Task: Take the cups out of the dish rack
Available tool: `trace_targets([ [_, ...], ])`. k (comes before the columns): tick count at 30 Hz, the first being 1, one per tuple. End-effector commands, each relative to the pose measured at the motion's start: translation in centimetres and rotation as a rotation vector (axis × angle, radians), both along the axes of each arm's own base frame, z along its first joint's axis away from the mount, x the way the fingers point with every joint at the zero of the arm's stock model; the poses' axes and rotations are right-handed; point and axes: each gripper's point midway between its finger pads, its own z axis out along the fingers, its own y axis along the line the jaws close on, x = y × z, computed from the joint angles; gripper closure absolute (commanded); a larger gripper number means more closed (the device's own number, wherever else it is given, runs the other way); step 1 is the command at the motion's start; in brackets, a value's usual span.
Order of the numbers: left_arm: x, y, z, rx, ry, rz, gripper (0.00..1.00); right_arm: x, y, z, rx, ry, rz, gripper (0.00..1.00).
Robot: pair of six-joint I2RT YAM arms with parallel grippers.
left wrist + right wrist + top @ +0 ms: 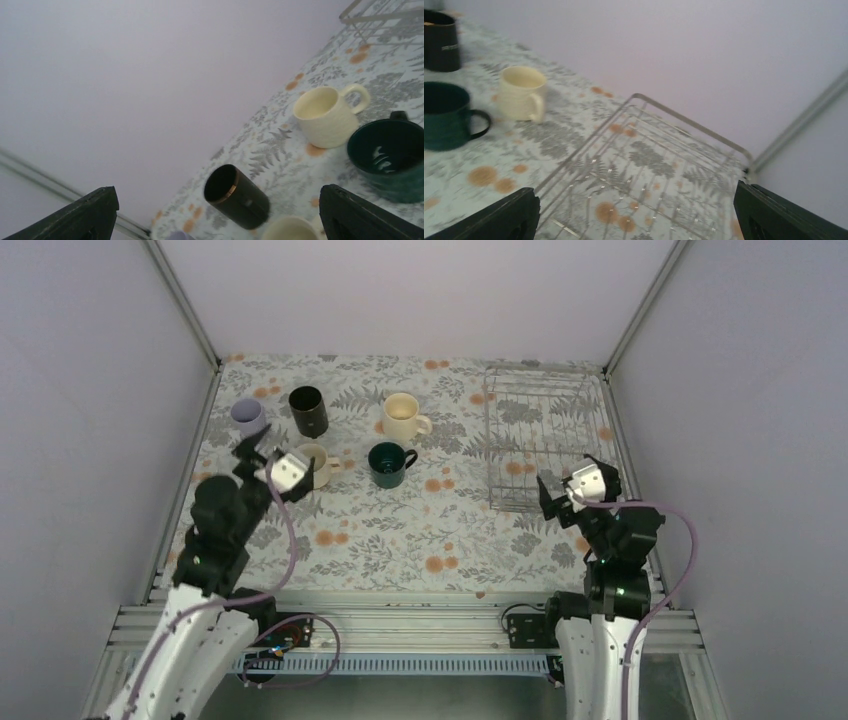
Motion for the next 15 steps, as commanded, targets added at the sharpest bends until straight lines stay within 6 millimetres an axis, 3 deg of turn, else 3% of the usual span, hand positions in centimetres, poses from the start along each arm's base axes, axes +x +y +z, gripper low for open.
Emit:
trace_targets([
  [1, -2.3, 1.7, -3.3, -0.213, -0.053, 0.061, 0.00, 0.9, -3.6, 1.0, 0.107, -0.070, -0.231, 0.00],
  [7, -2.9, 5.2, -8.8, -0.372, -0.069, 0.215, 0.00, 0.0, -6.1, 1.2, 0.202, -0.159, -0.391, 0.00],
  [11, -3.0, 6.9, -9.4, -0.500, -0.088, 0.301, 0.00, -1.0, -9.5, -0.2, 0.365, -0.208, -0.602, 0.00],
  [12, -3.1, 6.9, -9.6, -0.515, -0.077, 0.306, 0.00, -0.8, -9.1, -0.7, 0.368, -0.200, -0.575, 0.00],
  [15, -3.2, 7.2, -10.5, -0.548, -0.052, 0.324, 0.00, -0.2, -4.9, -3.0, 0.267, -0.122, -0.332, 0.00],
])
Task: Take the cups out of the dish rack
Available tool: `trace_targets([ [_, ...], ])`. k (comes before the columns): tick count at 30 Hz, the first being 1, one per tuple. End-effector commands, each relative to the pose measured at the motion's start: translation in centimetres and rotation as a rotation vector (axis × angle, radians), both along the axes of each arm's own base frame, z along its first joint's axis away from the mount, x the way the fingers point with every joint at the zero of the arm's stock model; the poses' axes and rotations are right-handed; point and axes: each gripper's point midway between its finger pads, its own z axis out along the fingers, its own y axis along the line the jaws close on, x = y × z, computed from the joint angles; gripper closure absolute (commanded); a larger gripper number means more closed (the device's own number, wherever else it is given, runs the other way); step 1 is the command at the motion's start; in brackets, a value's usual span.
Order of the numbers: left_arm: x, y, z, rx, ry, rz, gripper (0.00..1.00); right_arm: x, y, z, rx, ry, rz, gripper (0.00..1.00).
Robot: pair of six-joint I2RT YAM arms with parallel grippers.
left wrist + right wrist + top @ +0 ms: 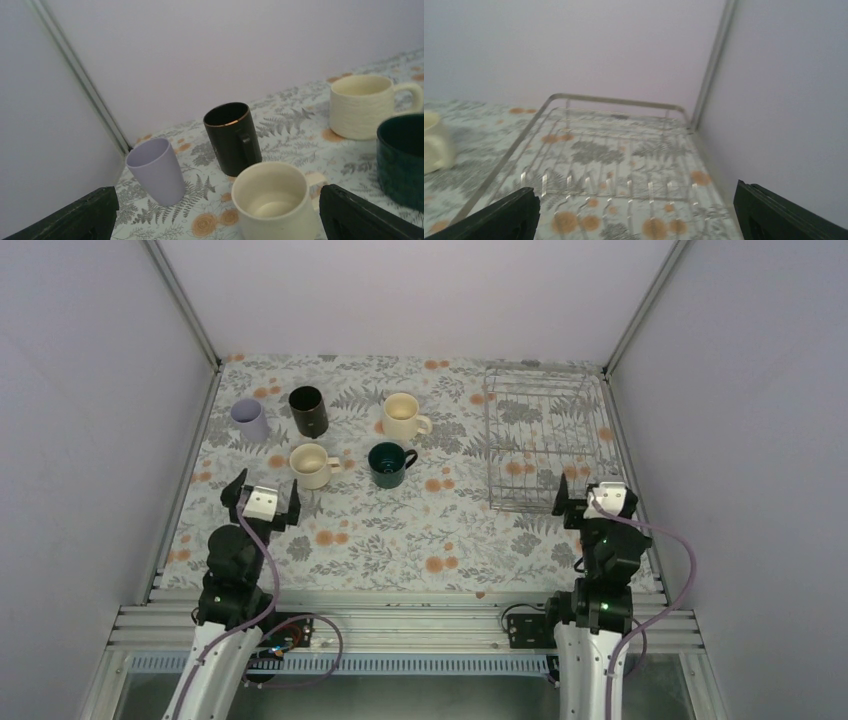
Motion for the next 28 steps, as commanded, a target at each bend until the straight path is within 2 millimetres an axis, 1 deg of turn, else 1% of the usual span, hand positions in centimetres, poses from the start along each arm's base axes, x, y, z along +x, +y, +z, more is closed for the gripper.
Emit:
trace_targets([
  [1, -0.2, 1.3, 1.0, -0.151, -0.047, 0.068, 0.00, 0.2, 3.3, -1.8, -0.020, 0.011, 0.195, 0.00],
  [3, -0.1, 2.0, 0.3, -0.164, -0.033, 0.110, 0.00, -0.3, 5.1, -1.9, -0.052, 0.017, 0.298, 0.00],
  [4, 0.0, 2.2, -0.5, -0.164, -0.016, 0.127, 0.00, -0.4, 5.4, -1.9, -0.057, 0.012, 0.318, 0.00],
  [5, 0.1, 2.3, -1.5, -0.155, 0.006, 0.137, 0.00, -0.2, 5.3, -1.8, -0.049, 0.007, 0.311, 0.00],
  [7, -0.1, 3.0, -1.2, -0.182, 0.006, 0.175, 0.00, 0.2, 4.5, -1.8, -0.012, 0.012, 0.269, 0.00],
  [8, -0.1, 3.0, -1.1, -0.180, 0.006, 0.173, 0.00, 0.5, 4.1, -2.0, 0.008, 0.029, 0.244, 0.00],
  [9, 0.0, 2.8, -1.4, -0.174, 0.014, 0.165, 0.00, 0.6, 3.9, -2.3, 0.017, 0.052, 0.237, 0.00],
  [12, 0.1, 2.4, -1.5, -0.173, 0.018, 0.143, 0.00, 1.0, 3.2, -2.4, 0.031, 0.062, 0.198, 0.00],
  [15, 0.2, 2.6, -1.8, -0.176, 0.026, 0.155, 0.00, 0.8, 3.4, -2.3, 0.025, 0.052, 0.209, 0.00],
  [18, 0.2, 2.4, -1.6, -0.172, 0.023, 0.144, 0.00, 0.7, 3.7, -2.3, 0.020, 0.050, 0.223, 0.00],
  [22, 0.2, 2.6, -1.7, -0.169, 0.026, 0.154, 0.00, 0.7, 3.5, -2.3, 0.021, 0.048, 0.215, 0.00],
  [26, 0.2, 2.1, -2.1, -0.155, 0.032, 0.126, 0.00, 0.7, 3.6, -2.3, 0.019, 0.048, 0.220, 0.00],
  [28, 0.2, 2.1, -1.8, -0.153, 0.030, 0.126, 0.00, 0.7, 3.5, -2.3, 0.020, 0.047, 0.216, 0.00],
])
